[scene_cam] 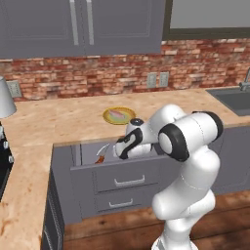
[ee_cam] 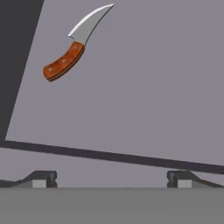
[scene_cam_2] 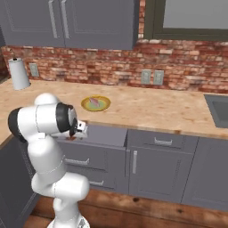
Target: Pick up the knife from the drawer and place it on the cutting board. Then place the meat from the plate to the cutting board.
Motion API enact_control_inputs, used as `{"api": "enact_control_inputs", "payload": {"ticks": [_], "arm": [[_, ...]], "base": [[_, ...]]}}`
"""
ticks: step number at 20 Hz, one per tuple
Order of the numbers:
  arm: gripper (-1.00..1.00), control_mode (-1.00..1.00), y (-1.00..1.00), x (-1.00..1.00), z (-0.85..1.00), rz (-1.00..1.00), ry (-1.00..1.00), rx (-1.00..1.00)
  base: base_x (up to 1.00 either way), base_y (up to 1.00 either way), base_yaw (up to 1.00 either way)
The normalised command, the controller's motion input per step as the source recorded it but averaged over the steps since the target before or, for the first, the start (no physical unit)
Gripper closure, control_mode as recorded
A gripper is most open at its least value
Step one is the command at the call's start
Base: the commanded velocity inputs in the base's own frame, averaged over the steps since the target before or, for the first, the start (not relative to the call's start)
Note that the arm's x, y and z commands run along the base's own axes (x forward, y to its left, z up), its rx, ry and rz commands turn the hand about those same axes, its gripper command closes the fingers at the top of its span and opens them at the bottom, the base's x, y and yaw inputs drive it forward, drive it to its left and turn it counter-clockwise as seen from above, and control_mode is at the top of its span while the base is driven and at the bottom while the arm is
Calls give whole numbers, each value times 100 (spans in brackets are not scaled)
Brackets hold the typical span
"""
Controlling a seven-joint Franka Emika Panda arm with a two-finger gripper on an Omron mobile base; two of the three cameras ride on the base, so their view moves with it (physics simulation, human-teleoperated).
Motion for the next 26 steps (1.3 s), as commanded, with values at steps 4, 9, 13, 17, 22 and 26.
{"api": "enact_control_inputs", "payload": {"ticks": [4, 9, 13, 17, 22, 26], "arm": [[-100, -100, 0, 21, -20, 0, 0, 0], [-100, -100, 0, 19, -21, 0, 0, 0], [-100, -100, 1, 3, -15, 0, 0, 0], [-100, -100, 1, -8, 0, -4, 2, 0], [-100, -100, 0, -50, 0, -9, 6, 0], [-100, -100, 0, -91, 0, -11, 10, 0]], "base": [[0, 0, 0], [0, 0, 0], [0, 0, 0], [0, 0, 0], [0, 0, 0], [0, 0, 0]]}}
